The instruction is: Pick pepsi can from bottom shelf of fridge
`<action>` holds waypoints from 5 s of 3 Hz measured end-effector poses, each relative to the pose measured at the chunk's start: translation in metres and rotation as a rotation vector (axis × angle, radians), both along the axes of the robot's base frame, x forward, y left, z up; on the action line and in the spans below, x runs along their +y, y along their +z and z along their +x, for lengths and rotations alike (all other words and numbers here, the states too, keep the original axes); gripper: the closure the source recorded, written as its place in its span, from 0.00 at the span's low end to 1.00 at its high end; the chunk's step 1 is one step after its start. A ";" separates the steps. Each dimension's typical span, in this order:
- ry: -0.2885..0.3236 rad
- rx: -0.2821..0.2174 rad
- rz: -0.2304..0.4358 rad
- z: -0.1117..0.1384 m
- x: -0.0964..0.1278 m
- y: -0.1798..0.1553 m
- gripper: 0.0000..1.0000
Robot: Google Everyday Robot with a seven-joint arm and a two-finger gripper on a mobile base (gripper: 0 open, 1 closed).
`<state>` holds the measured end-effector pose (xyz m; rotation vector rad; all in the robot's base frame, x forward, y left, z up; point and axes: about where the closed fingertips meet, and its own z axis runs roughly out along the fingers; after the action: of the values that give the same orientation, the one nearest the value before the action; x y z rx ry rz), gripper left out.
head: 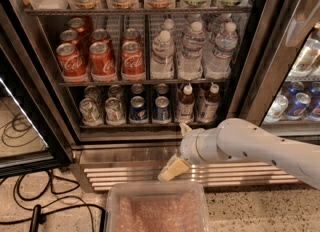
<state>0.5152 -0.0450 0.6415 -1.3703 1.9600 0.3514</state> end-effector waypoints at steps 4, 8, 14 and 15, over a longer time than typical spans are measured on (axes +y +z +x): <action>-0.162 -0.058 0.312 0.026 0.141 -0.074 0.00; -0.726 -0.221 0.261 0.084 0.085 -0.065 0.00; -0.601 -0.494 0.403 0.130 0.096 -0.050 0.26; -0.541 -0.575 0.434 0.126 0.109 -0.042 0.32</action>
Offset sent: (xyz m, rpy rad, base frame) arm 0.0412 0.1334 -0.0486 0.3501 -0.2320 -0.0563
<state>0.6415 0.0644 0.5992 -0.5445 1.5609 0.0933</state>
